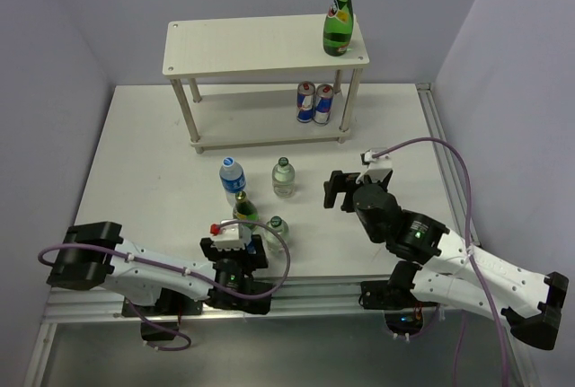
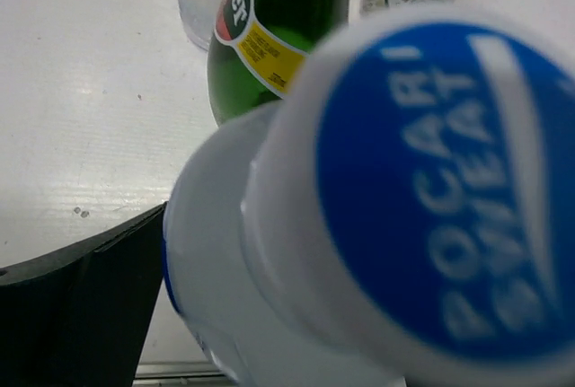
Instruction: Place and organize the beverage onto the shelf
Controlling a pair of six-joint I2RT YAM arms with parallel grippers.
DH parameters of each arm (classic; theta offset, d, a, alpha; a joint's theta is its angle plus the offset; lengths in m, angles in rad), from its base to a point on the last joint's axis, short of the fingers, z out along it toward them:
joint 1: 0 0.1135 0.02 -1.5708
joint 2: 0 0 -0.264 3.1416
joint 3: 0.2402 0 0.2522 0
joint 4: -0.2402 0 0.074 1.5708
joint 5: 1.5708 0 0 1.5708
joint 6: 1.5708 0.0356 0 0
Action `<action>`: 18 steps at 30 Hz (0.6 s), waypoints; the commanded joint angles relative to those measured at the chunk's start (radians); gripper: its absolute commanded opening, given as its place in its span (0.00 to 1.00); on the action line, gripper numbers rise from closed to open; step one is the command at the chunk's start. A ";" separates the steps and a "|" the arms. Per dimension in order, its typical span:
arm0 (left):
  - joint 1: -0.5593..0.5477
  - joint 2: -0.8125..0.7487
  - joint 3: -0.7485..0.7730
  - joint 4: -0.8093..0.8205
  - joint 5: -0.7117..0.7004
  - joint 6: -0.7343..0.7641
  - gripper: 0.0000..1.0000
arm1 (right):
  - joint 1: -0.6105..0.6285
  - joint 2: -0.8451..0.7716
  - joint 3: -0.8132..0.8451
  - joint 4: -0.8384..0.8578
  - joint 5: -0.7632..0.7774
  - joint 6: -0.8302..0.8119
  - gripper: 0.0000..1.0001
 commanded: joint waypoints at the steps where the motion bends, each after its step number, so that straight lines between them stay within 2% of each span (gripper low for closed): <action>1: 0.052 -0.040 -0.033 0.128 -0.034 0.095 0.97 | 0.006 0.002 -0.017 0.051 0.014 0.008 1.00; 3: 0.063 -0.043 -0.047 0.114 -0.041 0.082 0.92 | 0.006 0.010 -0.020 0.054 0.019 0.009 1.00; 6: 0.083 -0.041 -0.061 0.081 -0.045 0.052 0.74 | 0.006 0.013 -0.028 0.065 0.020 0.005 1.00; 7: 0.092 -0.034 -0.061 0.064 -0.045 0.037 0.58 | 0.006 0.013 -0.031 0.067 0.020 0.005 1.00; 8: 0.097 -0.028 -0.061 0.033 -0.044 -0.025 0.47 | 0.006 0.013 -0.031 0.070 0.020 0.005 1.00; 10: 0.100 -0.009 -0.040 0.002 -0.042 -0.023 0.26 | 0.006 0.019 -0.026 0.071 0.019 0.003 1.00; 11: 0.100 0.002 -0.021 -0.033 -0.039 -0.062 0.11 | 0.006 0.020 -0.022 0.071 0.017 0.003 1.00; 12: 0.100 0.014 0.034 -0.077 -0.034 -0.087 0.04 | 0.006 0.022 -0.020 0.070 0.019 0.002 1.00; 13: 0.097 0.046 0.069 -0.194 -0.036 -0.143 0.00 | 0.006 0.024 -0.017 0.070 0.019 0.002 1.00; 15: 0.085 0.078 0.193 -0.368 -0.045 -0.249 0.00 | 0.006 0.019 -0.016 0.070 0.020 -0.003 1.00; 18: 0.063 0.042 0.343 -0.404 -0.088 -0.058 0.00 | 0.007 0.017 -0.007 0.067 0.020 -0.008 1.00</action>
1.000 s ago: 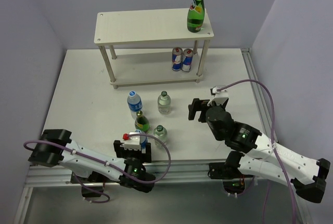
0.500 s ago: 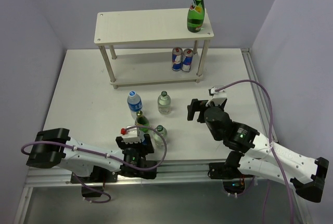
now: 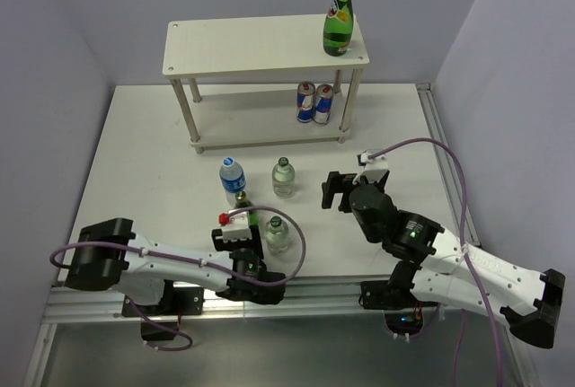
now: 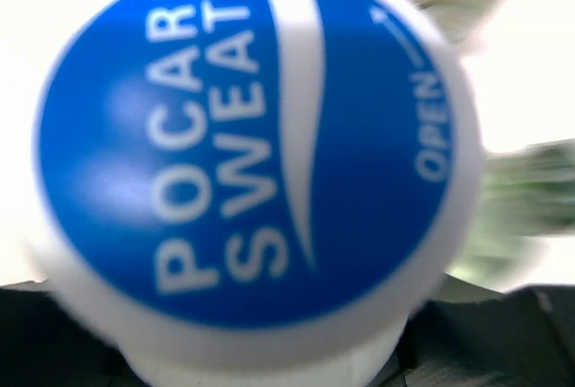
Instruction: Place and organize the beverage onto the shelf
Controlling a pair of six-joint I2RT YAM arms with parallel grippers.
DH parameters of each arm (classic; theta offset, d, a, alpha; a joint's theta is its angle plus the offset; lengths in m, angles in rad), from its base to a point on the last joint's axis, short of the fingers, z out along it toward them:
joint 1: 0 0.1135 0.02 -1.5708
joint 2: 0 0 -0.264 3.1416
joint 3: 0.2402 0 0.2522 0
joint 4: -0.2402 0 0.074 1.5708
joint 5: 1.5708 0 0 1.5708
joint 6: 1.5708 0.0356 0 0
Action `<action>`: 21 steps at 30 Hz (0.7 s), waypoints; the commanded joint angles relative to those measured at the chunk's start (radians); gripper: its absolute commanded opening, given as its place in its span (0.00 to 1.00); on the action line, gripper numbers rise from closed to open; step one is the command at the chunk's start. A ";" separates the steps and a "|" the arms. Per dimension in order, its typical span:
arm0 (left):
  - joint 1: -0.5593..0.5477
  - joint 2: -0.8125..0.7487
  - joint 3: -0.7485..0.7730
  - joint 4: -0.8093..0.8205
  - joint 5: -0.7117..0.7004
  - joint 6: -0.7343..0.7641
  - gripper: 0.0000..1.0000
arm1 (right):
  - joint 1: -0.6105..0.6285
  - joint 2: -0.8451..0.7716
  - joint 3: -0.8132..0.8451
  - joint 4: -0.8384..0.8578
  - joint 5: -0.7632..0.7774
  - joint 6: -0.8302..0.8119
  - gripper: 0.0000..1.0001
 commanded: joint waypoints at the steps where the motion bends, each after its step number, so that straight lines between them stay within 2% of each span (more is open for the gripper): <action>1: -0.019 -0.077 0.218 -0.170 -0.128 0.032 0.00 | 0.006 -0.006 0.024 0.026 0.023 -0.008 1.00; 7: -0.002 -0.223 0.462 -0.142 -0.205 0.341 0.00 | 0.006 -0.020 0.033 0.017 0.030 -0.017 1.00; 10: 0.046 -0.284 0.544 0.099 -0.243 0.746 0.00 | 0.006 -0.029 0.036 0.026 0.027 -0.024 1.00; 11: 0.058 -0.304 0.536 0.381 -0.249 1.043 0.00 | 0.006 -0.026 0.038 0.030 0.023 -0.024 1.00; 13: 0.124 -0.382 0.458 0.720 -0.199 1.367 0.00 | 0.004 -0.021 0.049 0.032 0.021 -0.024 1.00; 14: 0.154 -0.407 0.405 0.866 -0.120 1.629 0.00 | 0.006 -0.020 0.053 0.034 0.020 -0.021 1.00; 15: 0.185 -0.437 0.404 1.033 -0.086 1.703 0.00 | 0.004 -0.020 0.056 0.035 0.021 -0.021 1.00; 17: 0.272 -0.435 0.451 1.047 -0.047 1.779 0.00 | 0.006 -0.029 0.056 0.043 0.018 -0.014 1.00; 21: 0.430 -0.352 0.681 1.039 0.087 1.906 0.00 | 0.004 -0.044 0.044 0.050 -0.003 -0.006 1.00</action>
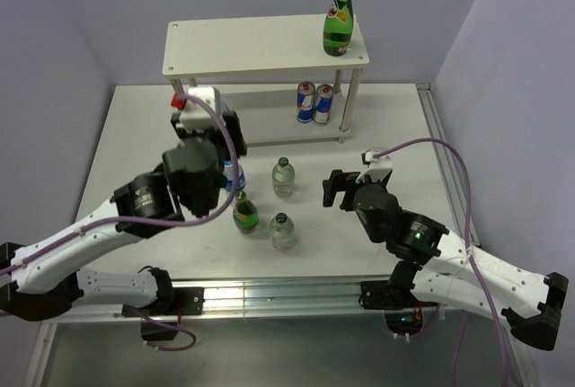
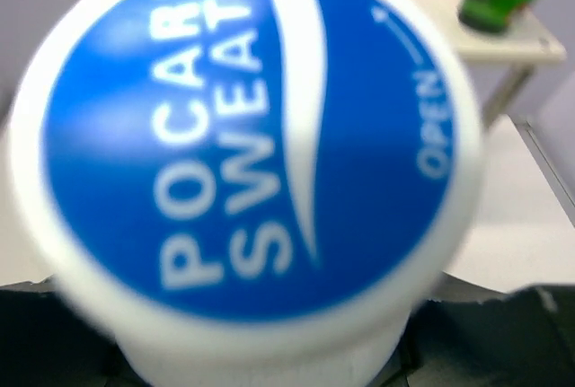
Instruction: Place and organize the beverage onto the shelf
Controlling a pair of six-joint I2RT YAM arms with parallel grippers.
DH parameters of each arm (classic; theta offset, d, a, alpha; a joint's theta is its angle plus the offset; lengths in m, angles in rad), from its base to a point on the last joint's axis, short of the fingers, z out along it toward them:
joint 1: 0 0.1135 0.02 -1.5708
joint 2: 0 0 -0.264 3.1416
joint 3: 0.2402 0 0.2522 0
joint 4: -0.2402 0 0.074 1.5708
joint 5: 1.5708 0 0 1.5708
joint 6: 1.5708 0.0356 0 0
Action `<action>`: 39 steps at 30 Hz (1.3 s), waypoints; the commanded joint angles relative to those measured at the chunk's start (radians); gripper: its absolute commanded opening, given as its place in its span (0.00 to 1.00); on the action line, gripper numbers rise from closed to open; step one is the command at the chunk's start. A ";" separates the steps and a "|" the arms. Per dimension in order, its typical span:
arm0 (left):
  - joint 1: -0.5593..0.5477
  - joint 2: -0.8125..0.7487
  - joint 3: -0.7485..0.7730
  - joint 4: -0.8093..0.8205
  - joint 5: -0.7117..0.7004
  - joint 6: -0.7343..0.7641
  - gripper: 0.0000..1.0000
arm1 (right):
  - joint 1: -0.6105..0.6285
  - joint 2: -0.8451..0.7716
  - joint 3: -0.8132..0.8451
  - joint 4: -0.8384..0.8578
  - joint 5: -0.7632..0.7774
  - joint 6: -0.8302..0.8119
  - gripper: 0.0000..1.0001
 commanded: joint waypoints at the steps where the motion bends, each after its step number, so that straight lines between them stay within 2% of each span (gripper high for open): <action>1: 0.153 0.041 0.212 0.250 0.142 0.311 0.00 | 0.006 -0.022 0.030 0.039 -0.001 0.005 1.00; 6: 0.465 0.226 0.527 0.106 0.364 0.269 0.00 | 0.006 -0.049 0.016 0.026 -0.004 0.020 1.00; 10: 0.577 0.393 0.757 0.016 0.480 0.270 0.00 | 0.006 -0.097 -0.015 0.012 -0.001 0.040 1.00; 11: 0.597 0.430 0.863 -0.038 0.500 0.265 0.00 | 0.006 -0.103 -0.021 0.004 -0.004 0.051 1.00; 14: 0.683 0.565 1.054 -0.123 0.581 0.244 0.00 | 0.006 -0.134 -0.041 -0.013 -0.009 0.067 1.00; 24: 0.890 0.685 1.026 -0.106 0.737 0.170 0.00 | 0.007 -0.189 -0.079 -0.050 -0.004 0.089 1.00; 39: 0.961 0.731 0.983 -0.077 0.805 0.135 0.00 | 0.006 -0.177 -0.110 -0.028 -0.004 0.098 1.00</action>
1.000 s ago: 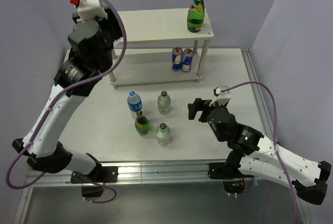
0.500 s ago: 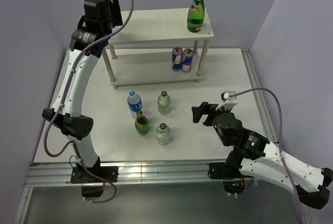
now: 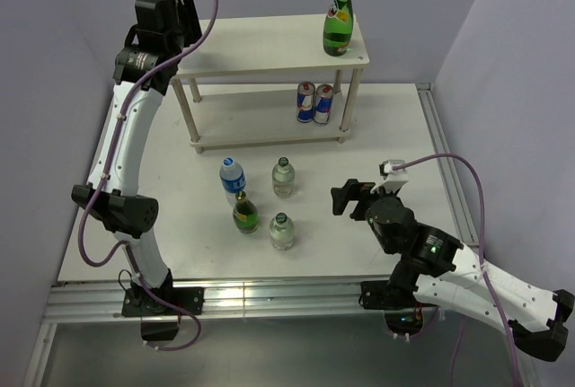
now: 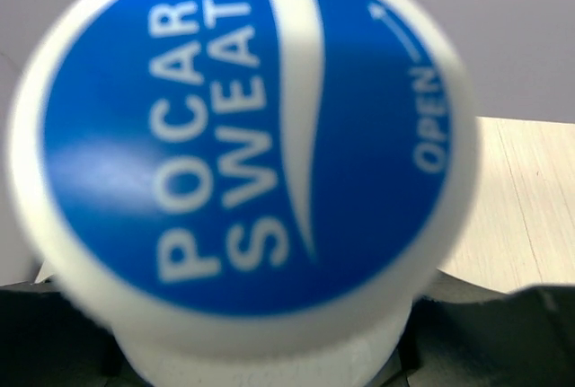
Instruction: Place and organize the beverage onto the shelf
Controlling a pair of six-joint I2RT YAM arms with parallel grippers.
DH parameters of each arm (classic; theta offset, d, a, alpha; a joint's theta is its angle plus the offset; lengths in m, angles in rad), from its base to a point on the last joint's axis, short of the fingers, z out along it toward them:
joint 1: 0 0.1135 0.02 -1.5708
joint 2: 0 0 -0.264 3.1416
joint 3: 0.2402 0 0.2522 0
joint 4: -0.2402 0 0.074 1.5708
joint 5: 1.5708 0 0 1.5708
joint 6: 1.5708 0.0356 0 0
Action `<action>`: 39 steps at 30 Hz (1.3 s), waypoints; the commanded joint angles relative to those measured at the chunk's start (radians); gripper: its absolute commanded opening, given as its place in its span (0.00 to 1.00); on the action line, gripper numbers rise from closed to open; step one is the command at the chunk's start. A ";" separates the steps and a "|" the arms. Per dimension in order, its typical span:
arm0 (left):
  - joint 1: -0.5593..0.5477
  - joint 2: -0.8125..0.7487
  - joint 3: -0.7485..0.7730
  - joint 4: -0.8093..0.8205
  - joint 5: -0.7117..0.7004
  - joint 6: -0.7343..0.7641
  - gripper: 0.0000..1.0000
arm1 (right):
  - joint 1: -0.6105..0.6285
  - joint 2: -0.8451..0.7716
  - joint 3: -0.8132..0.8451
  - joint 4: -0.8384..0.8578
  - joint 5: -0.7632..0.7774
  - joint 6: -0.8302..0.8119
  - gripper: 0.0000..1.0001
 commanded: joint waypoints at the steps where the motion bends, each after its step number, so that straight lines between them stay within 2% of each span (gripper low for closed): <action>1: 0.009 -0.022 0.014 0.162 0.039 -0.022 0.00 | 0.006 0.002 -0.012 0.022 0.017 0.013 1.00; 6: 0.009 -0.002 0.003 0.200 0.045 -0.013 0.01 | 0.006 0.008 -0.013 0.022 0.018 0.017 1.00; 8: 0.009 0.007 0.002 0.199 0.039 -0.011 0.04 | 0.006 0.003 -0.015 0.020 0.020 0.017 1.00; 11: 0.009 0.007 -0.021 0.206 0.047 -0.010 0.28 | 0.006 -0.005 -0.019 0.023 0.021 0.017 1.00; 12: 0.009 0.005 -0.027 0.208 0.059 -0.007 0.49 | 0.006 0.000 -0.019 0.022 0.020 0.016 1.00; 13: 0.009 0.005 -0.035 0.208 0.061 -0.007 0.62 | 0.006 0.002 -0.016 0.022 0.024 0.017 1.00; 14: 0.009 0.005 -0.037 0.208 0.059 -0.008 0.69 | 0.006 0.005 -0.015 0.020 0.024 0.017 1.00; 16: 0.009 0.002 -0.046 0.208 0.061 -0.008 0.93 | 0.006 0.008 -0.013 0.020 0.026 0.016 1.00; 17: 0.009 -0.002 -0.049 0.211 0.058 -0.008 0.99 | 0.006 0.008 -0.015 0.022 0.027 0.016 1.00; 30: -0.002 -0.102 -0.096 0.213 0.058 -0.008 0.99 | 0.006 0.020 -0.018 0.033 0.031 0.010 1.00; 35: -0.040 -0.200 -0.173 0.170 0.021 -0.021 0.99 | 0.006 0.017 -0.019 0.034 0.032 0.010 1.00; 39: -0.095 -0.329 -0.314 0.170 -0.031 -0.025 0.99 | 0.006 0.008 -0.021 0.028 0.037 0.013 1.00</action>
